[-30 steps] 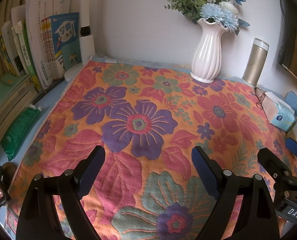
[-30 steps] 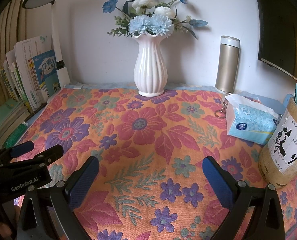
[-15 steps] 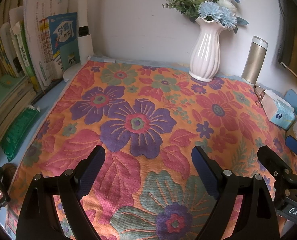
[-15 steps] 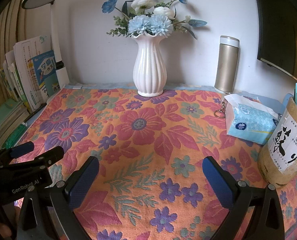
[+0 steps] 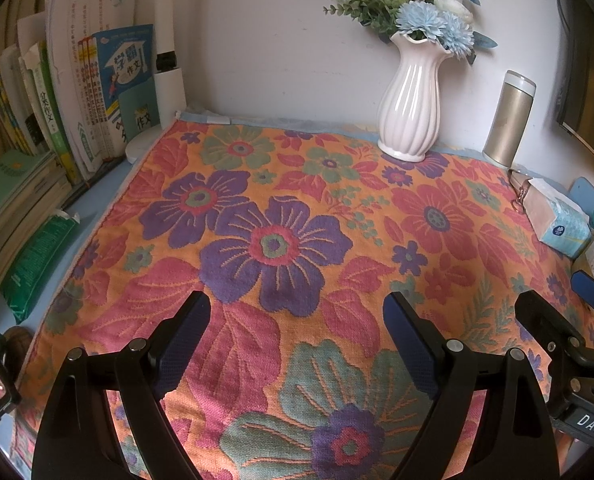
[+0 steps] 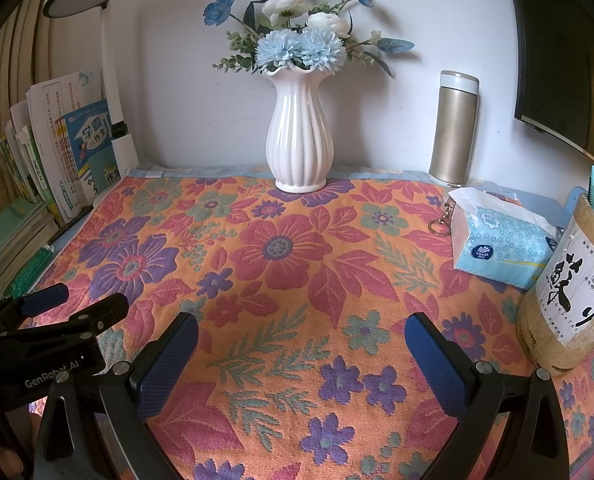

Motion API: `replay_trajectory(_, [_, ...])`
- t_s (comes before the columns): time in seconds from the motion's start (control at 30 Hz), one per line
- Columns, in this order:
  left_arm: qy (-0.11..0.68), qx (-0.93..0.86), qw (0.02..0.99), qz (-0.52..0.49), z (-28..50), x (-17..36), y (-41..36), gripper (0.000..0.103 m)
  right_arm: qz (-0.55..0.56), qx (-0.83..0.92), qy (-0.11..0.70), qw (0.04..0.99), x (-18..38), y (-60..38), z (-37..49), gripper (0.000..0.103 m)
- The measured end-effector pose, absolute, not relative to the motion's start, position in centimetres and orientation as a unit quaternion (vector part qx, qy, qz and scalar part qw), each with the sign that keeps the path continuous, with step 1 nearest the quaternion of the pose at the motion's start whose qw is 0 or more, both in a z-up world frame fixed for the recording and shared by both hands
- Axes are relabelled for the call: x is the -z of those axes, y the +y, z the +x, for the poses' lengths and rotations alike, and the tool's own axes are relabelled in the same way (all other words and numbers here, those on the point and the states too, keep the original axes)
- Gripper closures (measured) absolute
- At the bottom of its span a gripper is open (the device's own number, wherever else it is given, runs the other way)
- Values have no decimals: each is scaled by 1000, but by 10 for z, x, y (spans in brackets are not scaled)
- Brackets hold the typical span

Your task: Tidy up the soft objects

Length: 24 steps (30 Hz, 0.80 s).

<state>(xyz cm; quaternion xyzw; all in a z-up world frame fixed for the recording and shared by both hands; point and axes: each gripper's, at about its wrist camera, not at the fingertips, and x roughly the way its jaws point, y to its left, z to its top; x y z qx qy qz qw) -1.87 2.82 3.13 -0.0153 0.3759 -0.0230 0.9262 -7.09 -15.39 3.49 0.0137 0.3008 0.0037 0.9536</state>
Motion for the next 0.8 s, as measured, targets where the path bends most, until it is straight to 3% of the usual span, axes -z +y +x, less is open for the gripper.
replay_trajectory(0.8, [379, 24, 925, -14, -18, -31, 29, 16, 20, -4, 306, 952, -33, -157, -69, 0])
